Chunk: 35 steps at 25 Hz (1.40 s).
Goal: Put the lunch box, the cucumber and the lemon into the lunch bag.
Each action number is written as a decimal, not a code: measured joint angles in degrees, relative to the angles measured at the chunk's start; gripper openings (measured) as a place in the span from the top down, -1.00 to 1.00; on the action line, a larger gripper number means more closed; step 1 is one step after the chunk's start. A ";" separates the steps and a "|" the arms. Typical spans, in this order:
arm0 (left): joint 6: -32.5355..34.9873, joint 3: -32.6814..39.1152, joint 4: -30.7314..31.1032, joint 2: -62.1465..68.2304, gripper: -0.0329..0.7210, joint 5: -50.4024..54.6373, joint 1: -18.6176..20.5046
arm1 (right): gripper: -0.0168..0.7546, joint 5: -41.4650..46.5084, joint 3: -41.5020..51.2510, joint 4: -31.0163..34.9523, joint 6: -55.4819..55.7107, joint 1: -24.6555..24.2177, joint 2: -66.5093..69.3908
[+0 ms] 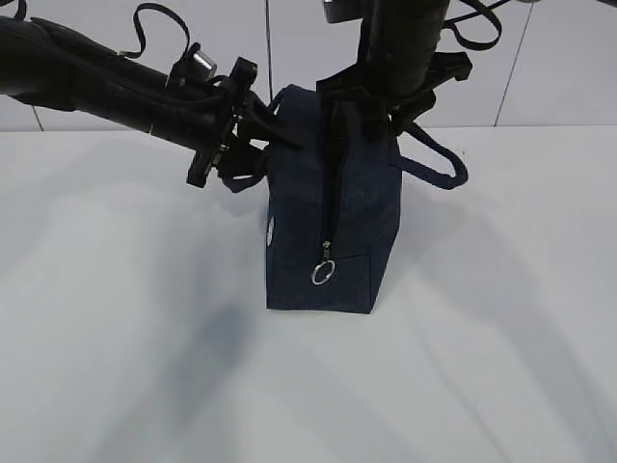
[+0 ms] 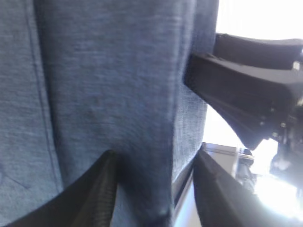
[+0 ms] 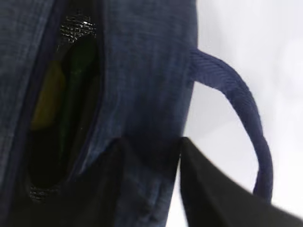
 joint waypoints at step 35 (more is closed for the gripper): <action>-10.93 -10.72 44.49 -17.25 0.23 10.14 2.52 | -0.18 0.31 -0.24 12.90 -8.43 -0.28 -18.39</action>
